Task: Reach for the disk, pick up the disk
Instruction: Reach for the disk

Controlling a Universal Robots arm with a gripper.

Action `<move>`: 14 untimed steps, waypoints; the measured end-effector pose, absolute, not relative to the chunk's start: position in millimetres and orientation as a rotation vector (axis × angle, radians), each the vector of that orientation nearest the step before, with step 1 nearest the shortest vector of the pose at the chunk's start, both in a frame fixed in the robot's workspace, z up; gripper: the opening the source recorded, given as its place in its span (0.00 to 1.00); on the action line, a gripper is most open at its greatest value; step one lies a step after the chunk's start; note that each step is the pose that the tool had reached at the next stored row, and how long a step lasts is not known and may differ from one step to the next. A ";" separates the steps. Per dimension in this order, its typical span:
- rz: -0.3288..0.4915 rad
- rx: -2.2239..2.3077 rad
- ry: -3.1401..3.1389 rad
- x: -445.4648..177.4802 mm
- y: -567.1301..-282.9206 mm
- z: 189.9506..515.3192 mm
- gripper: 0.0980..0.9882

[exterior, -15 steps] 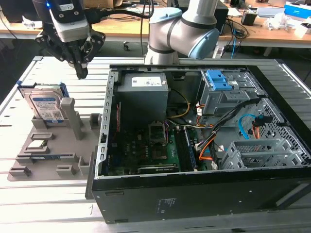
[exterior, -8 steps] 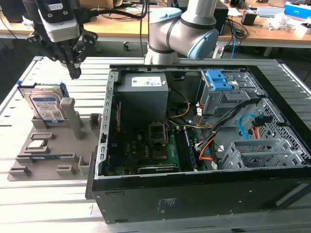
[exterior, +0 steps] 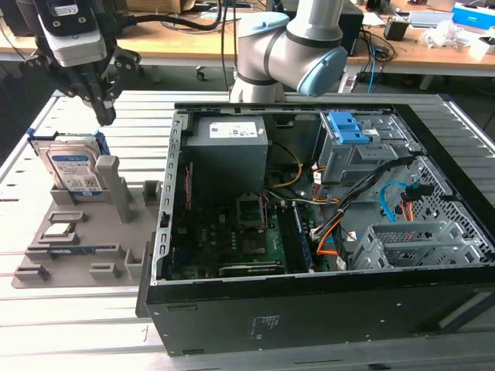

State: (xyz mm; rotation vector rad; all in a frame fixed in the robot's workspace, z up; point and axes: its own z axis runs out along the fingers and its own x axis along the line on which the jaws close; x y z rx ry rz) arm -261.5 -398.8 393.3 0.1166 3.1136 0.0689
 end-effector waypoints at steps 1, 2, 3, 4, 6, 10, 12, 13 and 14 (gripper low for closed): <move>0.069 0.117 3.114 -264.2 -398.9 393.3 0.01; 0.069 0.117 3.114 -266.0 -398.9 393.3 0.01; 0.069 0.117 3.114 -267.6 -398.9 393.3 0.01; 0.069 0.117 3.114 -270.3 -398.9 393.3 0.01; 0.069 0.117 3.114 -273.3 -398.8 393.3 0.01; 0.069 0.117 3.114 -280.3 -398.8 393.3 0.01; 0.069 0.117 3.114 -284.2 -398.8 393.3 0.01; 0.069 0.117 3.114 -285.6 -398.9 393.2 0.01; 0.069 0.117 3.114 -288.0 -398.9 393.3 0.01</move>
